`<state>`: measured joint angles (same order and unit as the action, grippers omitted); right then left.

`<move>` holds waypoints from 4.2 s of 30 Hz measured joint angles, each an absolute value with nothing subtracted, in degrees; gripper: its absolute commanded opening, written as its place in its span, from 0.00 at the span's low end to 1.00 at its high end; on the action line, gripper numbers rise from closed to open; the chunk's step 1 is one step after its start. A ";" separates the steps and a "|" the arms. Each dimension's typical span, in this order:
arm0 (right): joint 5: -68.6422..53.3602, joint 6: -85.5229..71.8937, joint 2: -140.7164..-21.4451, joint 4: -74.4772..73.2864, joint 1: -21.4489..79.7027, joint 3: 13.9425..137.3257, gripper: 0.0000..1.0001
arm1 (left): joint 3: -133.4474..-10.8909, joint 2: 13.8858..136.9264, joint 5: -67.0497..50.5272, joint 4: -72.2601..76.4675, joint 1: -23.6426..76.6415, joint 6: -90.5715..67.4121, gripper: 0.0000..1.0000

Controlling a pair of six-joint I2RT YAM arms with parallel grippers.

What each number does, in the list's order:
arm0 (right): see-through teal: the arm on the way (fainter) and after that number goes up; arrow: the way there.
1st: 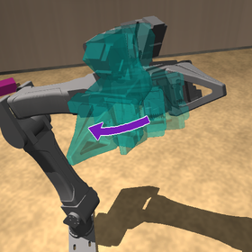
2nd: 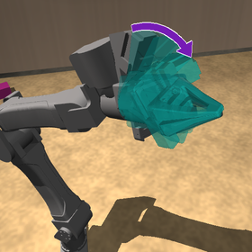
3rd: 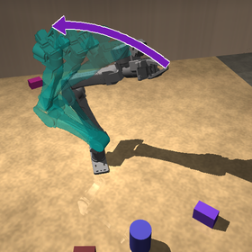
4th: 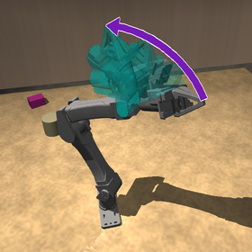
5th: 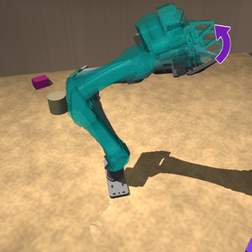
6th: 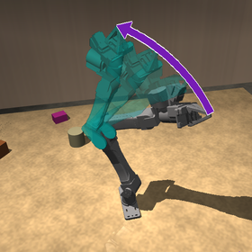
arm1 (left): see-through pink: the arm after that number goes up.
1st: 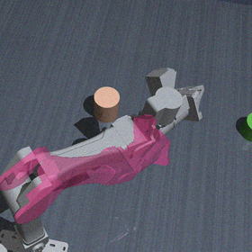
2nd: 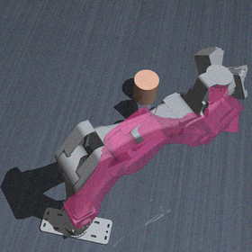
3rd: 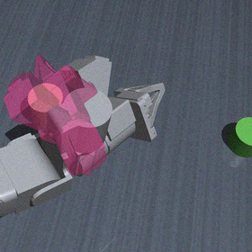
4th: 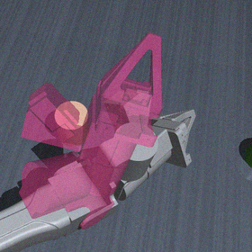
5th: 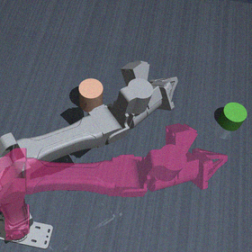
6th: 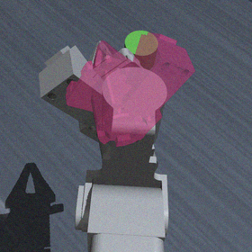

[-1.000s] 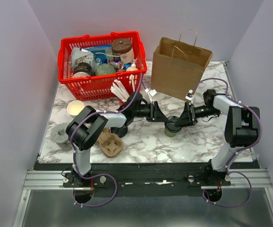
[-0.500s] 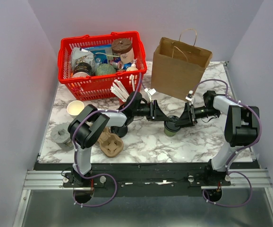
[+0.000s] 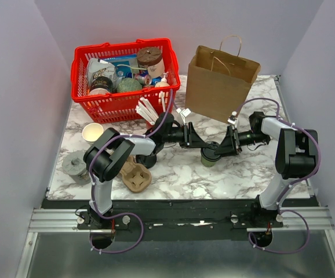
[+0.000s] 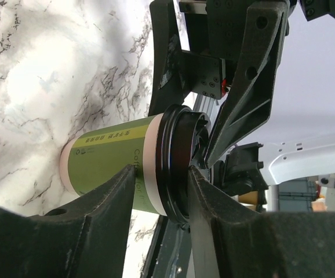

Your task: Pack the takeout coffee

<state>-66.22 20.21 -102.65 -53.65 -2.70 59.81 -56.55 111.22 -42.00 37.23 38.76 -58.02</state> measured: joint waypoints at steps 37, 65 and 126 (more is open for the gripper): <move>-67.83 22.17 -105.69 -53.45 -1.28 69.67 0.76 | -55.96 107.94 -42.17 36.73 39.88 -47.24 0.52; -69.89 17.61 -107.59 -50.24 -1.10 65.12 0.60 | -54.72 110.98 -42.96 44.03 39.64 -51.66 0.43; -66.32 32.67 -99.70 -55.92 -0.64 62.65 0.89 | -54.68 107.74 -46.17 41.47 41.36 -43.68 0.99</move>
<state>-66.32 32.67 -99.70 -55.92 -0.64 62.65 -54.68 107.74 -46.17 41.47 41.36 -43.68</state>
